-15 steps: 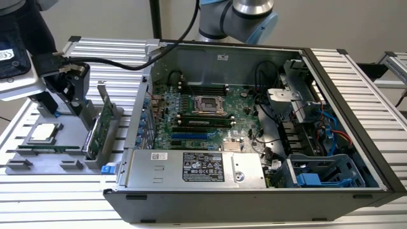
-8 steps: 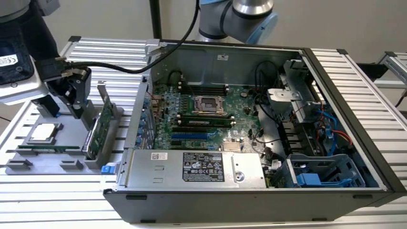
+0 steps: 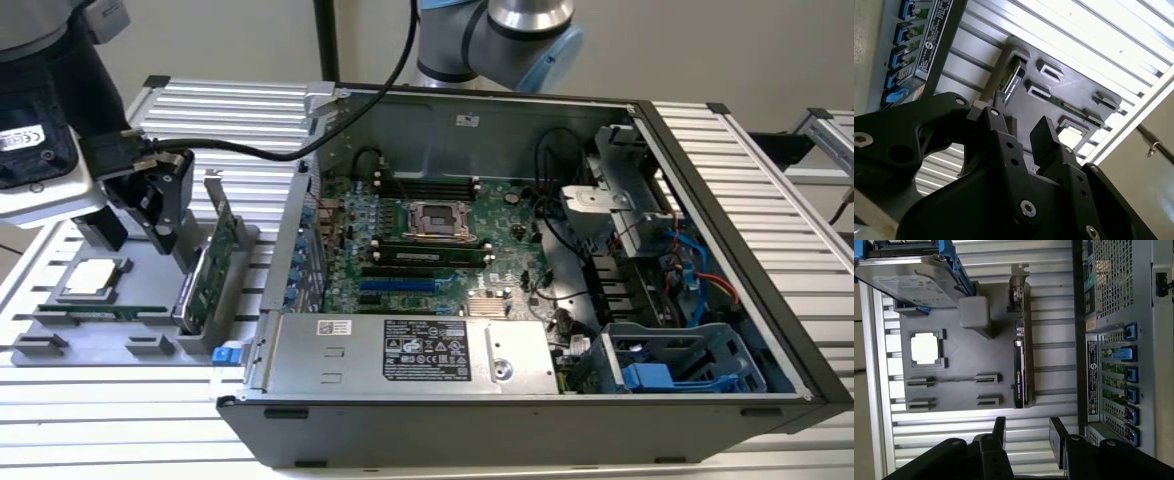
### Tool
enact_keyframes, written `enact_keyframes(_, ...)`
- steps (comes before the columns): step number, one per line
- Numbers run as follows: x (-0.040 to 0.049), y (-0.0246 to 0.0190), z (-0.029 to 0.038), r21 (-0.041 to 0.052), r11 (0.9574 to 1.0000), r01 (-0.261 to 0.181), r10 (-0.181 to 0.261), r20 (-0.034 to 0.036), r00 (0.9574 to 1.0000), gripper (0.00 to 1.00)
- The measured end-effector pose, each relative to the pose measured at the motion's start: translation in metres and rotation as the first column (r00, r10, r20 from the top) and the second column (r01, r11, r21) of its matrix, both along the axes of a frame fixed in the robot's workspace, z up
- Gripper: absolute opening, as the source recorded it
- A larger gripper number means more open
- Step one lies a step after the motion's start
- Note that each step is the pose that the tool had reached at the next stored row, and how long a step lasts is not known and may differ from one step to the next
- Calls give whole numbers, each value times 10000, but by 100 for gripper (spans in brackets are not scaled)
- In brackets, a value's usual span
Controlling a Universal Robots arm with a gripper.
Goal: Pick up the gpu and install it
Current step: 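Pick up the gpu and move the gpu toward the slot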
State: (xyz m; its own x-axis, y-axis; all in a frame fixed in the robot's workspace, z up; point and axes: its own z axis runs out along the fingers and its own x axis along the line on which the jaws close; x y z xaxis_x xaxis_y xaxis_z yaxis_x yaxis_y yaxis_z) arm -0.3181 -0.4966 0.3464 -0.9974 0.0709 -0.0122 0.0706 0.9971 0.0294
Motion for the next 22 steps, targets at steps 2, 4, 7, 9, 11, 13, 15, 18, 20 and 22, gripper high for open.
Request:
enact_keyframes(2, 0, 0, -10, -13, 10000, 0, 0, 1, 10000, 100)
enact_keyframes(4, 0, 0, -19, -20, 10000, 0, 0, 1, 10000, 100)
enact_keyframes(7, 0, 0, -25, -24, 10000, 0, 0, 0, 10000, 100)
enact_keyframes(9, 0, 0, -26, -23, 10000, 0, 0, 1, 10000, 100)
enact_keyframes(11, 0, 0, -29, -22, 10000, 0, 0, 1, 10000, 100)
enact_keyframes(13, 0, 0, -39, -24, 10000, 0, 0, 4, 10000, 100)
enact_keyframes(15, 0, 0, -50, -33, 10000, 0, 0, 1, 10000, 100)
enact_keyframes(18, 0, 0, -70, -54, 10000, 0, 0, 1, 10000, 100)
enact_keyframes(20, 0, 0, -86, -60, 10000, 0, 0, 2, 10000, 100)
enact_keyframes(22, 0, 0, -101, -65, 10000, 0, 0, 1, 10000, 100)
